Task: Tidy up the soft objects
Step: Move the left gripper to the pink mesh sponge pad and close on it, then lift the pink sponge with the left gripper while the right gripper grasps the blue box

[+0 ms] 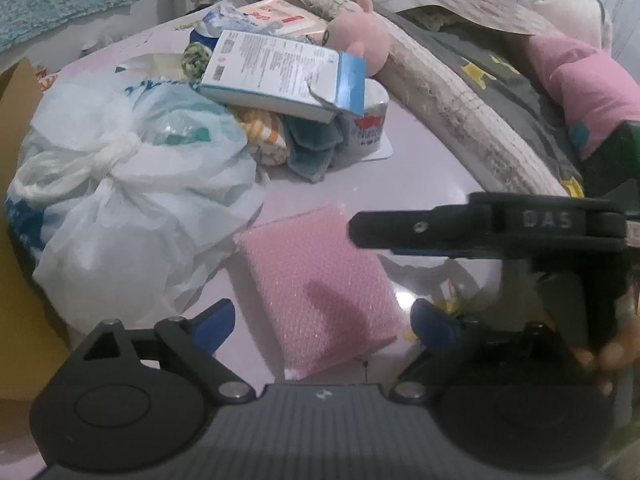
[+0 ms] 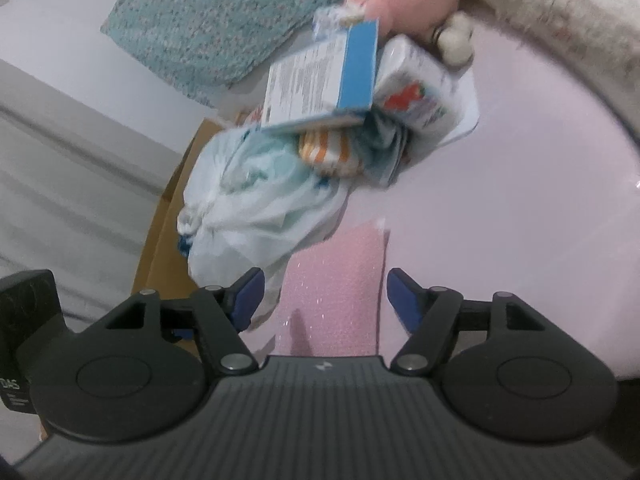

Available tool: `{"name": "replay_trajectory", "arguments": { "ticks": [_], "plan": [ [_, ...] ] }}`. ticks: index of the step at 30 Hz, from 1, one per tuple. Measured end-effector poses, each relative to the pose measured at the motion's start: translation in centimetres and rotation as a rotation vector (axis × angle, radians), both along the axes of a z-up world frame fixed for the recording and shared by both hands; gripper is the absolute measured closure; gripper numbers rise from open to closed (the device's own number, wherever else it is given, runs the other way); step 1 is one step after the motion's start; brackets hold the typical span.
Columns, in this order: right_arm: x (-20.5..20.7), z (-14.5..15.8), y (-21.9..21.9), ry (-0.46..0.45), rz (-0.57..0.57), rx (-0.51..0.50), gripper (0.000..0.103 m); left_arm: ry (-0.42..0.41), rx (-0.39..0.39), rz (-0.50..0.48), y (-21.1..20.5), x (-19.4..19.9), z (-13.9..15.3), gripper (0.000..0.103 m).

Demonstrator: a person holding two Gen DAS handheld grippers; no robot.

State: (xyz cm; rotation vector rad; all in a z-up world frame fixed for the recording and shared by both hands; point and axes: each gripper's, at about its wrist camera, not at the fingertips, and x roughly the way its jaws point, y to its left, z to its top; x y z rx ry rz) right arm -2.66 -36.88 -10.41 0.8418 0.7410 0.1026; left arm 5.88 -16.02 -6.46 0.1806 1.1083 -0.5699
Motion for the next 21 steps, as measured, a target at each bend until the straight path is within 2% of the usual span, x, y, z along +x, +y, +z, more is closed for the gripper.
{"name": "replay_trajectory", "arguments": {
  "ticks": [4, 8, 11, 14, 17, 21],
  "plan": [
    [-0.5, 1.8, -1.3, -0.033, -0.044, -0.089, 0.03, 0.003, 0.006, -0.01, -2.0, 1.2, -0.3, 0.001],
    [1.0, 4.8, -1.4, -0.08, -0.006, -0.26, 0.02, -0.008, 0.066, -0.036, -4.1, 1.9, -1.3, 0.001],
    [3.6, 7.4, -0.6, -0.152, 0.083, -0.413, 0.012, -0.017, 0.105, -0.019, -4.5, 2.1, -2.1, 0.001],
    [6.7, 9.0, -0.6, -0.213, 0.175, -0.493, 0.006, -0.009, 0.128, -0.001, -4.4, 2.5, -2.8, 0.001],
    [10.0, 9.7, 0.3, -0.218, 0.272, -0.603, 0.006, 0.034, 0.105, 0.026, -3.5, 3.0, -3.4, 0.006],
    [13.0, 9.3, 2.9, -0.244, 0.434, -0.842, 0.006, 0.052, 0.079, 0.051, -2.4, 3.2, -3.8, 0.012]
  ]
}}
